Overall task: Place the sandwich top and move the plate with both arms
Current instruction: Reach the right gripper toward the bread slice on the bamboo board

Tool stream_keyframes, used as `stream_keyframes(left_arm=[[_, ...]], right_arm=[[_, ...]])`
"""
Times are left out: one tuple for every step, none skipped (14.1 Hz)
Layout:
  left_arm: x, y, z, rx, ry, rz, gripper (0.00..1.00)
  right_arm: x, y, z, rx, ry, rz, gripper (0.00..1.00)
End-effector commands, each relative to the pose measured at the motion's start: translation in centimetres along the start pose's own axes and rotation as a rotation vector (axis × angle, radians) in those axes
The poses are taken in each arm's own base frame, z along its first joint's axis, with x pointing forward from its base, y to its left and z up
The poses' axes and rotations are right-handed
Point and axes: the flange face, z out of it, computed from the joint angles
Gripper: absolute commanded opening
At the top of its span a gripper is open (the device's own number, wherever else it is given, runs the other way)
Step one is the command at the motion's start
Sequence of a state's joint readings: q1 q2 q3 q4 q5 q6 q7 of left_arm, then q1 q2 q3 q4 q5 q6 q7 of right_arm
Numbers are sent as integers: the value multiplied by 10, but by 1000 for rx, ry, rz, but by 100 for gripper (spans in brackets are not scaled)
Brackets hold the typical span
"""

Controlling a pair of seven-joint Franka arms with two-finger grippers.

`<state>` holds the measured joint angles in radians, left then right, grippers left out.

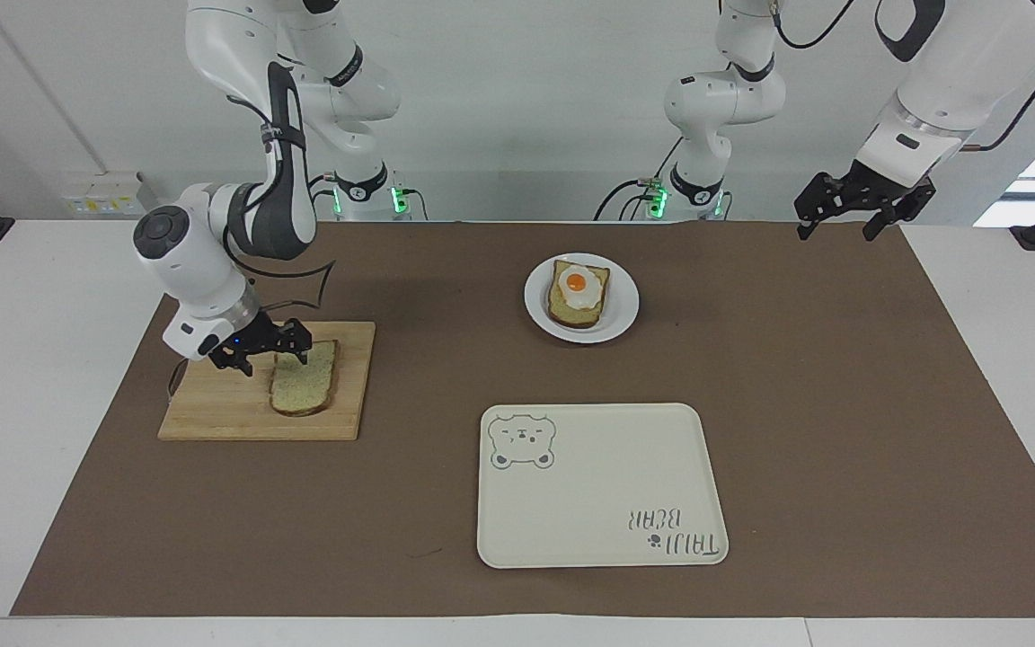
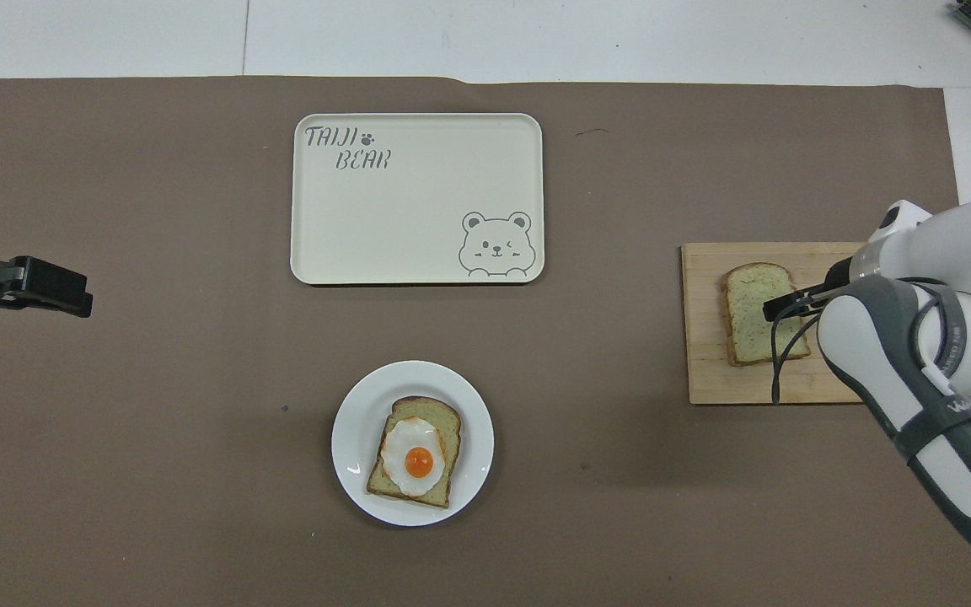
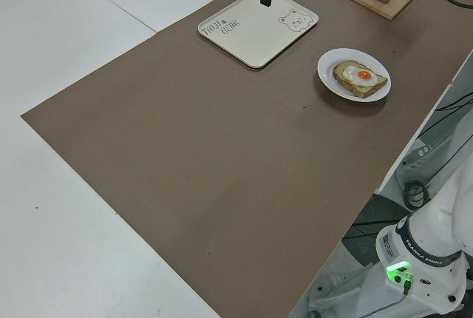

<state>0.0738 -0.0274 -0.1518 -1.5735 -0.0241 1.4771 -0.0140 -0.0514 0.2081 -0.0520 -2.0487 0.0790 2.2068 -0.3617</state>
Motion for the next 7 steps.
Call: stream_keyframes(left_arm=[[-6, -3, -1, 15, 15, 7, 100], [-6, -3, -1, 17, 15, 6, 100], [-6, -3, -1, 15, 15, 7, 100], [-6, -3, -1, 15, 15, 5, 100], [-6, -3, -1, 15, 15, 7, 100], [-6, -3, -1, 15, 15, 7, 100], [-6, -3, -1, 17, 15, 6, 100]], right_arm=[[-1, 6, 19, 15, 13, -52, 100], [-1, 10, 20, 13, 18, -68, 100], [-2, 13, 20, 13, 18, -72, 100], [-2, 14, 21, 15, 18, -72, 100], [-3, 14, 21, 17, 19, -70, 100], [-4, 13, 23, 20, 15, -69, 100], [-5, 13, 24, 20, 13, -69, 100]])
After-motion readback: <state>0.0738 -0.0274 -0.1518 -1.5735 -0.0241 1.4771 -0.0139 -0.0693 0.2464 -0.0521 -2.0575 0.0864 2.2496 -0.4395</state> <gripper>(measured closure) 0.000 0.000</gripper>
